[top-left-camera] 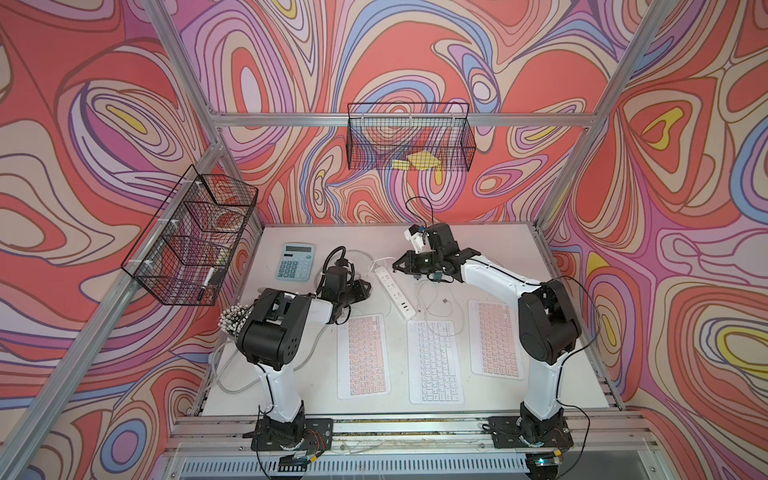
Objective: Unplug the wireless keyboard
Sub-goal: Place the plug at the center of the board, then place the power cord at the center of the board.
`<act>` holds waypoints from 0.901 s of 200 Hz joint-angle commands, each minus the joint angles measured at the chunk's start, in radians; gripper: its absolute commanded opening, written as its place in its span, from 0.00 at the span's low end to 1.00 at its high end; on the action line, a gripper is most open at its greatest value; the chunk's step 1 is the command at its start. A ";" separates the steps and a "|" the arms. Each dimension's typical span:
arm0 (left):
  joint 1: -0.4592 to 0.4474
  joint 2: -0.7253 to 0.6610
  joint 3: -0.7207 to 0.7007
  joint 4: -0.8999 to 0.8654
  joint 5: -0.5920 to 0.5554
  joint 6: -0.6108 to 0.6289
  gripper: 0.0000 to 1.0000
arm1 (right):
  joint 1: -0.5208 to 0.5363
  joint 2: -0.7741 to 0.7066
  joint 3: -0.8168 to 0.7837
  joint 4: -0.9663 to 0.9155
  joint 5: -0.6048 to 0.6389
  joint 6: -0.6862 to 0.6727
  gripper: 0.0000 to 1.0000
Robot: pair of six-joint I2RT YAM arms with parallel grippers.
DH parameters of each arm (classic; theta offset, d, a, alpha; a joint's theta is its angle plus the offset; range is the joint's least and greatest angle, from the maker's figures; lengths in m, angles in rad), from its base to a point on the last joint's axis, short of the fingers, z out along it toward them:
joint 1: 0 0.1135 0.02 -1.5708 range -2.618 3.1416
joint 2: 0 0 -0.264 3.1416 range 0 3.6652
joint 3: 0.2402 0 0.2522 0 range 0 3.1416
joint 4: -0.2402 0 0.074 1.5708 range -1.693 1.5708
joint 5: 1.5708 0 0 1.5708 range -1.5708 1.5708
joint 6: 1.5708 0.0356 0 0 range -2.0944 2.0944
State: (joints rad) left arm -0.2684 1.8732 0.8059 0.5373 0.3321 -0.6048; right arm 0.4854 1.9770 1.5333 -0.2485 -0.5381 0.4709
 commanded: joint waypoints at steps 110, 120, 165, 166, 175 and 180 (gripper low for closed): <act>0.006 -0.155 0.118 -0.445 -0.177 0.063 0.54 | 0.018 0.133 0.136 -0.059 0.138 -0.067 0.09; 0.006 -0.184 0.113 -0.458 -0.181 0.066 0.54 | 0.018 0.156 0.156 -0.065 0.166 -0.074 0.10; 0.007 -0.348 0.055 -0.535 -0.180 0.087 0.53 | 0.019 0.266 0.257 -0.098 0.277 -0.116 0.11; 0.007 -0.351 0.052 -0.536 -0.179 0.087 0.53 | 0.019 0.269 0.260 -0.099 0.278 -0.118 0.11; 0.006 -0.377 0.031 -0.556 -0.172 0.079 0.53 | 0.018 0.292 0.286 -0.110 0.289 -0.121 0.11; 0.006 -0.392 0.016 -0.569 -0.171 0.074 0.53 | 0.018 0.303 0.297 -0.111 0.298 -0.122 0.12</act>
State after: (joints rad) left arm -0.2672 1.5475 0.8787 0.0689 0.1665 -0.5381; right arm 0.5014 2.2326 1.7676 -0.3298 -0.3134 0.3813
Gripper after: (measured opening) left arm 0.533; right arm 0.115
